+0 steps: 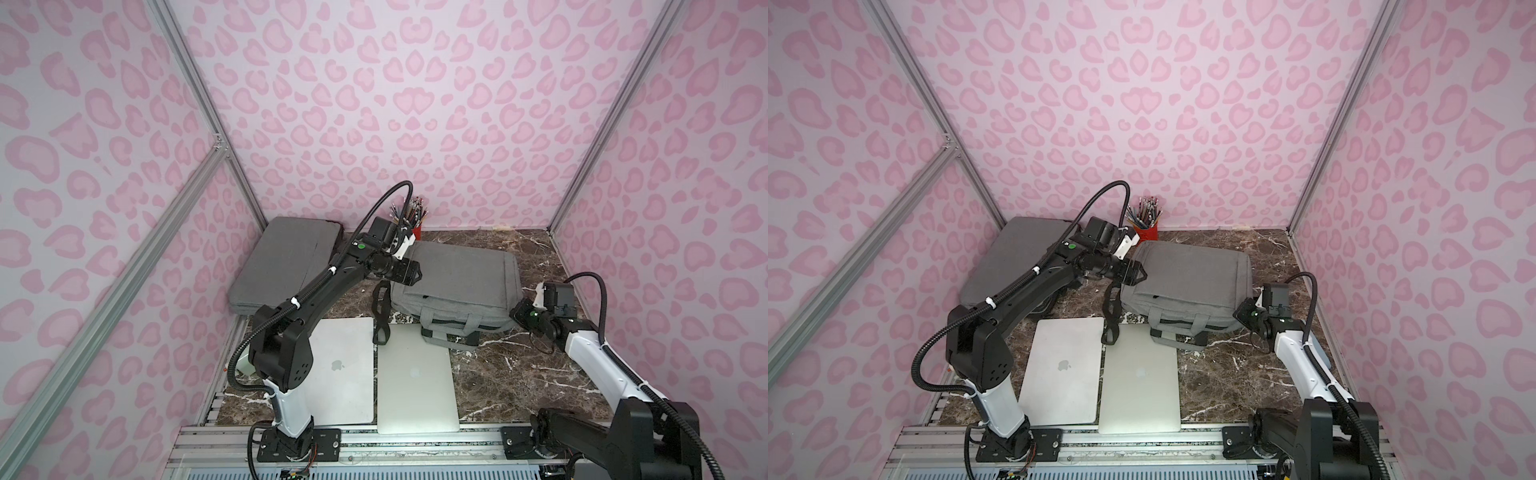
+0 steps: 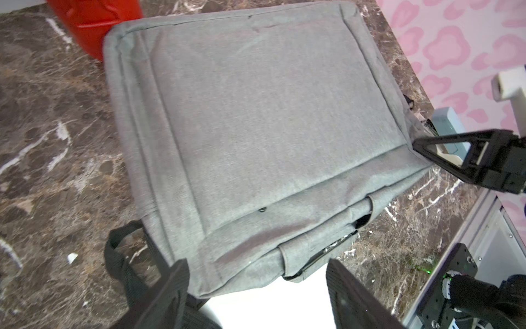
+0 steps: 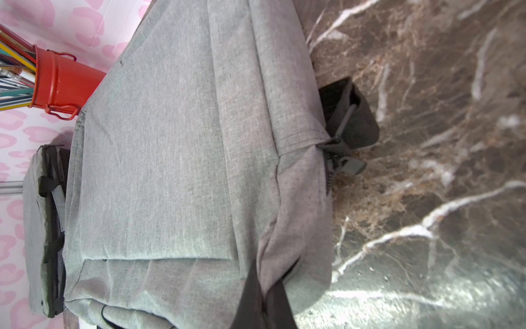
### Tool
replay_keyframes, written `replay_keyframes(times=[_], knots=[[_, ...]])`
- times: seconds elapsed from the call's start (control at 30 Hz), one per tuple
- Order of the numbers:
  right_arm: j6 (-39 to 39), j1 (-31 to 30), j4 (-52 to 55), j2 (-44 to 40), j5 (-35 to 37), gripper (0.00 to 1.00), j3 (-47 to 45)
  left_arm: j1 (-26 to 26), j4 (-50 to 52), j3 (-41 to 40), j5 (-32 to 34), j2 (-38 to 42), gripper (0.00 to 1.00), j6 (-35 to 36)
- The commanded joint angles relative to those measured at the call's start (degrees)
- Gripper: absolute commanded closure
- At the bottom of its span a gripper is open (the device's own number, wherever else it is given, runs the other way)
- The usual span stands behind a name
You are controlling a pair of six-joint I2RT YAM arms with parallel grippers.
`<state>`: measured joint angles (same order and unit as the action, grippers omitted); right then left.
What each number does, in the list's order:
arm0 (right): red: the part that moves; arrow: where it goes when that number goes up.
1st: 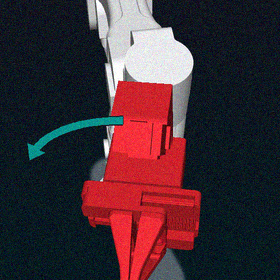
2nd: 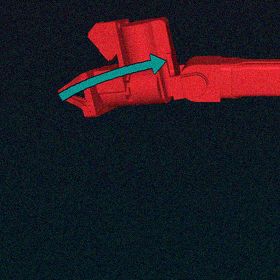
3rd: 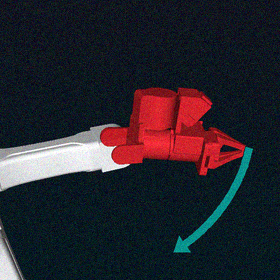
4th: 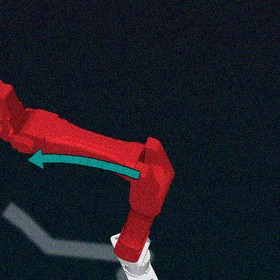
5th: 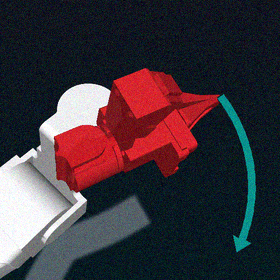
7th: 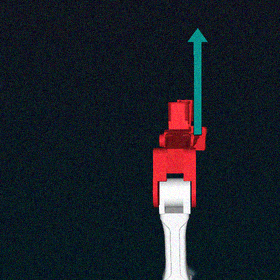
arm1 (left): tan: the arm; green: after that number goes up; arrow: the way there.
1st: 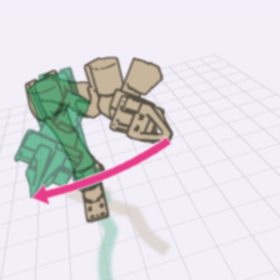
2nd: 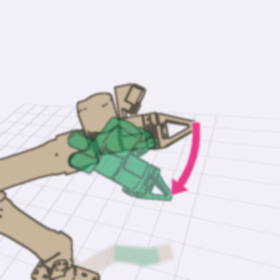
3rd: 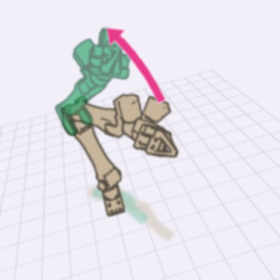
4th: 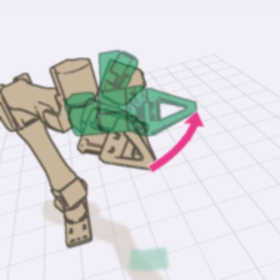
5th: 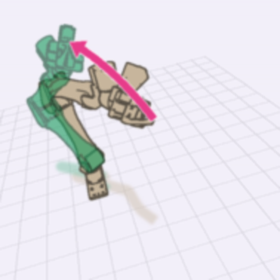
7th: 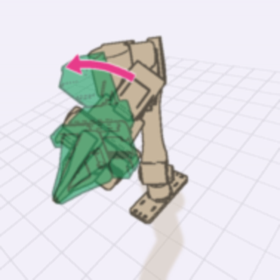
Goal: Open the zippered laptop bag and take out the laptop
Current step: Unzip the zipper on the zippered laptop bag.
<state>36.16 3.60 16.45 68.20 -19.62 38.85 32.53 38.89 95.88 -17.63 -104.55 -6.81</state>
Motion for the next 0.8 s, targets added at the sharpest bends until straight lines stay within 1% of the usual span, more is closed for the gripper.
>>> replay_keyframes(times=[0.0,0.27,0.43,0.6,0.77], knots=[[-3.95,-0.08,-0.65,1.04,-3.43,0.99,1.64,3.78,-4.70,-0.52,-0.56,-0.09,0.21,3.72],[-4.54,0.03,-1.56,2.54,-6.35,1.00,2.72,14.87,-11.88,-0.32,1.94,-5.27,0.21,10.16],[-4.14,0.10,-2.53,2.73,-8.01,1.00,2.43,17.92,-17.65,-0.50,0.42,-8.59,0.20,13.89],[-4.24,0.31,-2.65,2.61,-9.08,1.00,2.15,20.16,-17.72,2.95,0.84,-13.04,0.19,16.61],[-3.87,0.62,-3.25,2.59,-10.84,1.00,1.71,21.77,-16.62,5.26,3.59,-16.73,0.18,19.31]])
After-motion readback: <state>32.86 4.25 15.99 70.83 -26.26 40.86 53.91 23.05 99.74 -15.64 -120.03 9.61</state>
